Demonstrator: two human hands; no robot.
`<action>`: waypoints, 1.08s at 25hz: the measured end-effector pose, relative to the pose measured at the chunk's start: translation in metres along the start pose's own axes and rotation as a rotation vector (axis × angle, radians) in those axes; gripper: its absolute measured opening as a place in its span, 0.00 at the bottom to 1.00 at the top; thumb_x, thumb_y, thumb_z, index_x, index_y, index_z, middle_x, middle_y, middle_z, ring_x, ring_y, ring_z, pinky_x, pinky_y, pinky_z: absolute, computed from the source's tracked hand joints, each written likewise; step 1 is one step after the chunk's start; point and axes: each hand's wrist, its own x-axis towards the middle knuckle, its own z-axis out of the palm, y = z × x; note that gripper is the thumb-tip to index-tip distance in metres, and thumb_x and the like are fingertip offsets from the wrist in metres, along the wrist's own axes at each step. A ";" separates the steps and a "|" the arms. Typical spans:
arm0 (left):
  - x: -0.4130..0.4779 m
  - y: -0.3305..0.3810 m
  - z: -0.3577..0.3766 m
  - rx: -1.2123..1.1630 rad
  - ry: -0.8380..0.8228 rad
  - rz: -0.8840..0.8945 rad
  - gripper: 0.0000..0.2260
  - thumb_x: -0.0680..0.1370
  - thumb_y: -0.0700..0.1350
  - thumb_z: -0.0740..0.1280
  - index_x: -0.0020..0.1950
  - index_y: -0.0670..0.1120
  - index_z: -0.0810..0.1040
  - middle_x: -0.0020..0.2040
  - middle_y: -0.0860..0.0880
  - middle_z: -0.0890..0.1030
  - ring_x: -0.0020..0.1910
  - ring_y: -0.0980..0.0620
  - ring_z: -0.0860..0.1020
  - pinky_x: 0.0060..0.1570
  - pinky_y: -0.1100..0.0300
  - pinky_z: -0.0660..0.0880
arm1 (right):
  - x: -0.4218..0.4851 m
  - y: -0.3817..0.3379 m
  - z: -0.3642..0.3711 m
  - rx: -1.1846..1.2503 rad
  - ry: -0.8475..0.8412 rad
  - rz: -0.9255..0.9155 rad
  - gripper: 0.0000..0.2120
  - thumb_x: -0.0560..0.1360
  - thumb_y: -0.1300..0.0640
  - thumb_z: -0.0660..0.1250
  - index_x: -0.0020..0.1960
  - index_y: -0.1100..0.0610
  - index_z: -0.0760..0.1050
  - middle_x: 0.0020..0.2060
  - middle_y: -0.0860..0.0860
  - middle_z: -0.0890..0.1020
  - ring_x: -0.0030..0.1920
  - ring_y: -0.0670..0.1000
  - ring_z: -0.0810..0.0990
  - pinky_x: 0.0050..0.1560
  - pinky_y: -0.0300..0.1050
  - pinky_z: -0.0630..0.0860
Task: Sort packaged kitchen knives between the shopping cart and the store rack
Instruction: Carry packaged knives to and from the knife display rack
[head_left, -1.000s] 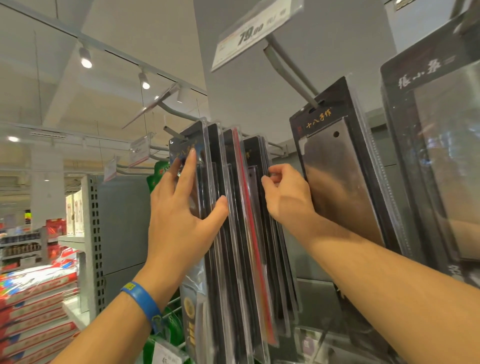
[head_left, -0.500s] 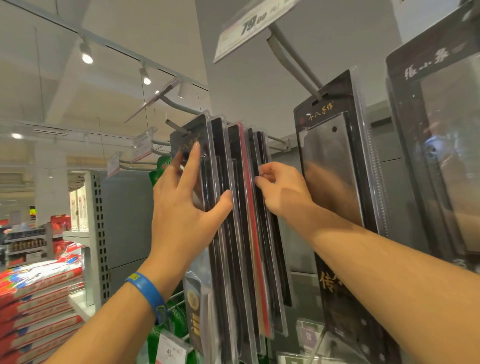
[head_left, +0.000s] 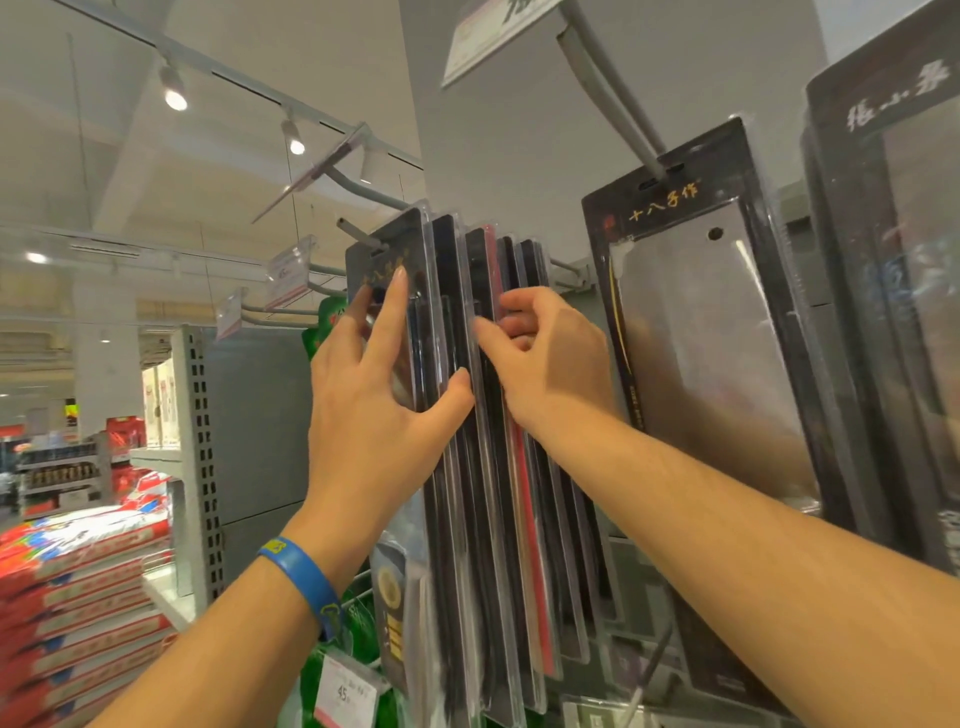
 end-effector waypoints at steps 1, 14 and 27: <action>0.000 0.000 0.000 0.000 0.000 -0.001 0.37 0.71 0.64 0.63 0.77 0.69 0.49 0.76 0.55 0.62 0.73 0.53 0.60 0.64 0.60 0.60 | 0.001 -0.002 0.000 -0.014 -0.014 0.015 0.16 0.79 0.50 0.71 0.65 0.51 0.78 0.44 0.41 0.80 0.44 0.42 0.79 0.44 0.33 0.75; 0.002 -0.003 0.000 0.003 0.000 0.004 0.37 0.70 0.65 0.63 0.77 0.70 0.50 0.76 0.56 0.61 0.75 0.53 0.58 0.64 0.62 0.58 | 0.007 0.003 0.003 0.007 -0.068 0.006 0.12 0.81 0.55 0.68 0.65 0.52 0.78 0.52 0.44 0.85 0.46 0.38 0.77 0.42 0.24 0.66; -0.002 0.002 -0.004 -0.032 -0.013 0.003 0.39 0.71 0.67 0.64 0.78 0.68 0.49 0.77 0.59 0.59 0.77 0.53 0.57 0.73 0.47 0.63 | 0.034 0.042 -0.005 0.060 -0.044 0.339 0.17 0.86 0.50 0.56 0.72 0.52 0.72 0.67 0.51 0.76 0.59 0.50 0.75 0.55 0.41 0.65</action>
